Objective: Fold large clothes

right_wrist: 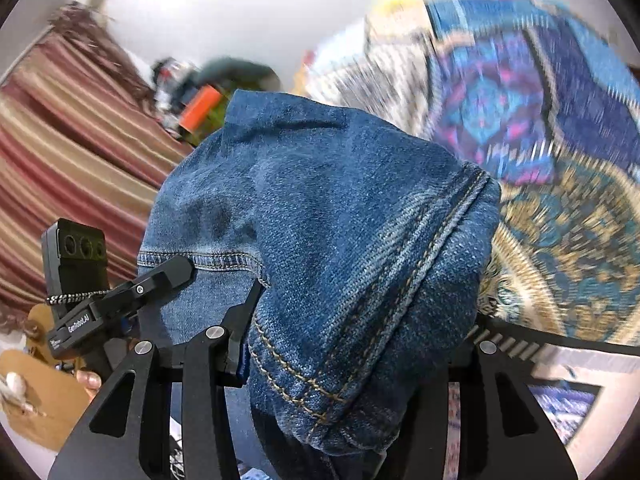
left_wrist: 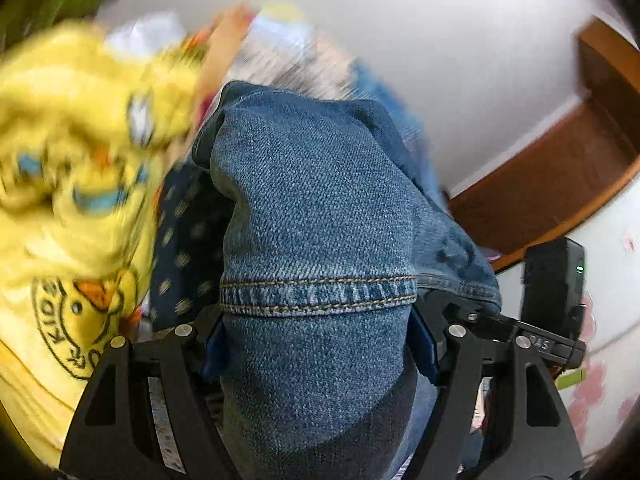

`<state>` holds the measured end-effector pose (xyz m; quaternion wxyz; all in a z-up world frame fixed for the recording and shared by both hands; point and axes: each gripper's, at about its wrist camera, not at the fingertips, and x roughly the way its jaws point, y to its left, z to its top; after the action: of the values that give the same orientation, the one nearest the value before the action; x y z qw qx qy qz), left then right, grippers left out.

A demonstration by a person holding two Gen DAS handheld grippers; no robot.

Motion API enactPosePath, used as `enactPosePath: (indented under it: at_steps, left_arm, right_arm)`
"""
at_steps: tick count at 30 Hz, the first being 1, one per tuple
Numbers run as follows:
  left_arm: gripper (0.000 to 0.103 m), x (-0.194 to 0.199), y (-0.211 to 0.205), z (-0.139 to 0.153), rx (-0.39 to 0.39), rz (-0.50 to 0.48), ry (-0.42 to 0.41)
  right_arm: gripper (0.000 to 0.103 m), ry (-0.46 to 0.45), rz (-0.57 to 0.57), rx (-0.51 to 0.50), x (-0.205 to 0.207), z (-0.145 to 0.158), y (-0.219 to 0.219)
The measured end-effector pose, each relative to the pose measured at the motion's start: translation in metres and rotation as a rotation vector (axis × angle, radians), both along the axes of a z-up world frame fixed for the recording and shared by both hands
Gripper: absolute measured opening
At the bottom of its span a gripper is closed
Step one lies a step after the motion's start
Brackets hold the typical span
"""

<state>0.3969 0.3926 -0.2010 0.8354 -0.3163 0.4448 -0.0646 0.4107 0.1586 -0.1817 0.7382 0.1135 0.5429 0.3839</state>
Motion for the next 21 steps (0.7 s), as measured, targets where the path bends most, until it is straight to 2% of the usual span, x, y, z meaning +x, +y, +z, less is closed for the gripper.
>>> enactPosePath:
  at_steps: [1, 3, 4, 5, 7, 8, 9, 12, 14, 18, 21]
  left_arm:
    - [0.073, 0.005, 0.007, -0.023, -0.007, 0.017, 0.051]
    - [0.078, 0.008, 0.018, -0.055, -0.01, 0.043, 0.087]
    - [0.078, 0.004, 0.024, -0.063, -0.038, 0.052, 0.071]
    - [0.079, -0.001, 0.028, -0.065, -0.065, 0.051, 0.045]
    - [0.082, -0.009, 0.025, -0.06, -0.042, 0.052, 0.038]
    - [0.083, -0.011, 0.023, -0.057, -0.014, 0.054, 0.041]
    - [0.083, -0.016, 0.017, -0.049, 0.053, 0.059, 0.043]
    - [0.086, -0.033, -0.001, -0.027, 0.192, 0.057, 0.03]
    - [0.092, -0.044, -0.007, -0.02, 0.23, 0.046, 0.03]
    - [0.093, -0.074, -0.024, -0.024, 0.312, 0.004, 0.08]
    - [0.093, -0.102, -0.037, -0.032, 0.322, -0.007, 0.123]
  right_arm:
    - [0.046, 0.011, 0.002, -0.029, 0.004, -0.013, 0.002]
    - [0.053, 0.013, 0.013, -0.046, 0.006, -0.028, 0.001]
    - [0.061, 0.012, 0.013, -0.043, 0.006, -0.028, 0.002]
    - [0.074, 0.005, 0.017, -0.048, 0.004, -0.031, -0.001]
    - [0.086, -0.045, 0.02, -0.09, -0.006, -0.026, -0.007]
    - [0.086, -0.07, 0.028, -0.105, -0.011, -0.023, -0.011]
    - [0.087, -0.086, 0.03, -0.122, -0.018, -0.019, -0.016]
    - [0.089, -0.081, 0.013, -0.155, -0.02, -0.018, -0.029]
    - [0.089, -0.078, 0.007, -0.17, -0.022, -0.017, -0.034]
    - [0.09, -0.062, 0.0, -0.199, -0.034, -0.02, -0.049]
    - [0.09, -0.06, 0.002, -0.223, -0.044, -0.022, -0.053]
